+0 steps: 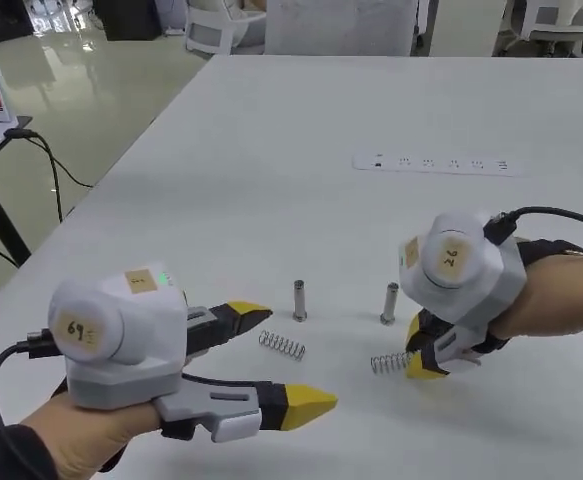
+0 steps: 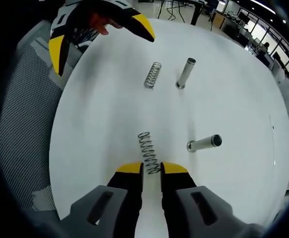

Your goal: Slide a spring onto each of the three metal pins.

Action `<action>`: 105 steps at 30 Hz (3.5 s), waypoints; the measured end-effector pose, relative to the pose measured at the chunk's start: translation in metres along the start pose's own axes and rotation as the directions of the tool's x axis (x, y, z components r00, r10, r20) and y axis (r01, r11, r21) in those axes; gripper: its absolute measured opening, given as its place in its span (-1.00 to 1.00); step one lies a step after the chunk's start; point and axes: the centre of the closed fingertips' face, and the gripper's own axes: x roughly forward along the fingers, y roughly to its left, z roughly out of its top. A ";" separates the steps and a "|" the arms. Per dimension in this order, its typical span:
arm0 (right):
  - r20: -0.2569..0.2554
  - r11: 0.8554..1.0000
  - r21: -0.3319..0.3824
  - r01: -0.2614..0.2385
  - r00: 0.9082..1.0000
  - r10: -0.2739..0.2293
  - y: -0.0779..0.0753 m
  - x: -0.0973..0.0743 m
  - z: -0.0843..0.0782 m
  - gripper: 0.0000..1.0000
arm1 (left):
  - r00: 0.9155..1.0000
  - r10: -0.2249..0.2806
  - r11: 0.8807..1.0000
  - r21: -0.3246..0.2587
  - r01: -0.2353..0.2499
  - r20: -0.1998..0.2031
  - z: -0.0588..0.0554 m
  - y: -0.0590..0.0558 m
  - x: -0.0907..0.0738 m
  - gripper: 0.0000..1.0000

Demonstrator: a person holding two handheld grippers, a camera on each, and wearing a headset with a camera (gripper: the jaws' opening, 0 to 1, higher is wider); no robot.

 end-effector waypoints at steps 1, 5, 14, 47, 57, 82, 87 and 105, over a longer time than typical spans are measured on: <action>-0.001 1.000 0.003 -0.002 1.000 0.002 0.000 0.000 0.000 -0.80 | 1.000 0.000 1.000 0.000 0.000 0.000 0.000 0.000 0.000 0.34; -0.003 0.999 0.033 -0.005 1.000 0.005 0.002 0.000 -0.001 -0.81 | 1.000 -0.002 1.000 0.001 0.002 -0.001 0.000 -0.001 0.000 0.34; -0.016 0.999 0.052 0.006 1.000 -0.005 0.003 0.000 -0.003 -0.83 | 1.000 -0.008 1.000 0.007 0.008 -0.001 0.001 -0.003 0.001 0.33; 0.075 0.998 0.060 -0.016 0.997 0.011 0.019 -0.043 0.035 -0.85 | 0.999 -0.043 0.997 0.060 0.044 -0.012 0.007 -0.010 0.004 0.17; 0.106 1.000 0.023 0.007 0.994 -0.009 0.020 -0.056 0.050 -0.85 | 0.998 -0.060 0.995 0.080 0.061 -0.013 0.011 -0.014 0.006 0.10; 0.127 0.998 -0.057 0.013 0.992 -0.005 0.030 -0.066 0.071 -0.85 | 0.994 -0.111 0.986 0.124 0.110 -0.004 0.022 -0.024 0.009 -0.27; 0.129 0.997 -0.071 0.013 0.992 -0.003 0.032 -0.067 0.075 -0.85 | 0.992 -0.127 0.982 0.138 0.127 -0.006 0.025 -0.027 0.011 -0.35; 0.139 0.993 -0.121 0.008 0.990 0.008 0.042 -0.073 0.080 -0.85 | 0.986 -0.168 0.974 0.154 0.167 -0.006 0.030 -0.035 0.016 -0.64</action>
